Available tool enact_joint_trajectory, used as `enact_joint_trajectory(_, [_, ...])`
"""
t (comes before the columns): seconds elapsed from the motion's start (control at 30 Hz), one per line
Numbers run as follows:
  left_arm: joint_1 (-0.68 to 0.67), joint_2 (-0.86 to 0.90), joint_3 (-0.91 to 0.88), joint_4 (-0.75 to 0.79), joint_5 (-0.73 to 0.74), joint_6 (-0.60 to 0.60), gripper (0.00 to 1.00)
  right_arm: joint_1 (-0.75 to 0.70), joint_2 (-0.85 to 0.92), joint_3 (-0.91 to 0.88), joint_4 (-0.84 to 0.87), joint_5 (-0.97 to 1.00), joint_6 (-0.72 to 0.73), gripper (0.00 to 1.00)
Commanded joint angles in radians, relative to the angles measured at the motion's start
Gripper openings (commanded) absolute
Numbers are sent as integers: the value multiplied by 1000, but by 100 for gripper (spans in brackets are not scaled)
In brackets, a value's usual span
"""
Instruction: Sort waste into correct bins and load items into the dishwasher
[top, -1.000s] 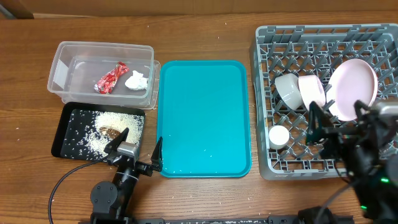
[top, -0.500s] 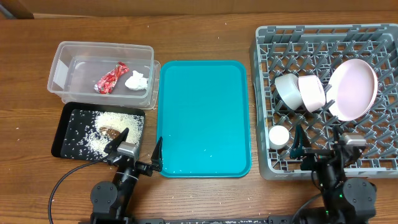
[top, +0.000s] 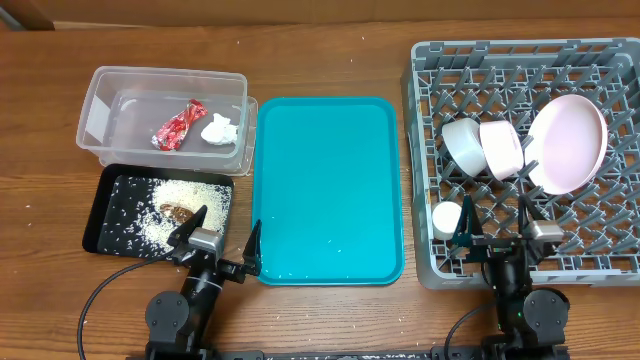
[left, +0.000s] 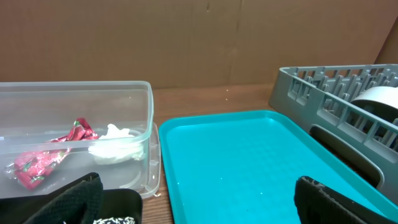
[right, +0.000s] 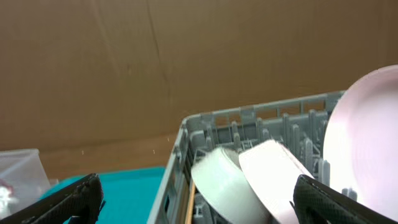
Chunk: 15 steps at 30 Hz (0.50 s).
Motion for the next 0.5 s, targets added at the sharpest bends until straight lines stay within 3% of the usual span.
enact_joint_trajectory(0.0, [6, -11, -4, 2, 12, 19, 100, -4, -13, -10, 10, 10, 0, 100])
enact_joint_trajectory(0.2, [6, -11, -4, 1, 12, 19, 100, -4, -13, -10, -95, 10, 0, 100])
enact_joint_trajectory(0.47, [6, -11, -4, 1, 12, 19, 100, -4, -9, -10, -97, 9, 0, 100])
